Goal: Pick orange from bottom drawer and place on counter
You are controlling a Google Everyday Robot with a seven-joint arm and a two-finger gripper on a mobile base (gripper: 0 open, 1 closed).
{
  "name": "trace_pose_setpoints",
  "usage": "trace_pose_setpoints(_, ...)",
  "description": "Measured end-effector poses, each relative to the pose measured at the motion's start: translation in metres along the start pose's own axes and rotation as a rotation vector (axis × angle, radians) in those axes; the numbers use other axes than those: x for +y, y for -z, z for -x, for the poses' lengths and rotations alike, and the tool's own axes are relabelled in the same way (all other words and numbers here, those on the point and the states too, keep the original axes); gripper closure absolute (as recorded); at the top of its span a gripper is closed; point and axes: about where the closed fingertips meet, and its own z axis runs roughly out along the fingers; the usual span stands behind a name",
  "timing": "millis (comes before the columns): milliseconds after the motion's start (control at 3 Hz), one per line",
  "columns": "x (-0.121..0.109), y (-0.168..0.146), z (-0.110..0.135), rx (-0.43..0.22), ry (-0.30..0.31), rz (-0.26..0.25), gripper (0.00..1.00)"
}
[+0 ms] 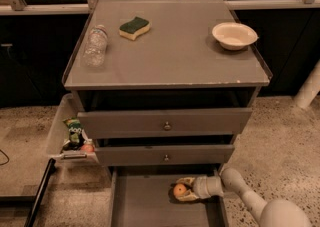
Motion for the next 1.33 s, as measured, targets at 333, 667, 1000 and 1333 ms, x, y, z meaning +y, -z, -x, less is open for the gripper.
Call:
trace_pose_setpoints(333,0.003,0.032,0.024,0.014,0.044,-0.013,1.00)
trace_pose_setpoints(667,0.008,0.070,0.056,0.024,0.097,-0.015,1.00)
trace_pose_setpoints(1000,0.008,0.115,0.098,0.049,0.178,-0.038,1.00)
trace_pose_setpoints(1333,0.006,0.124,0.109,0.057,0.197,-0.040,1.00)
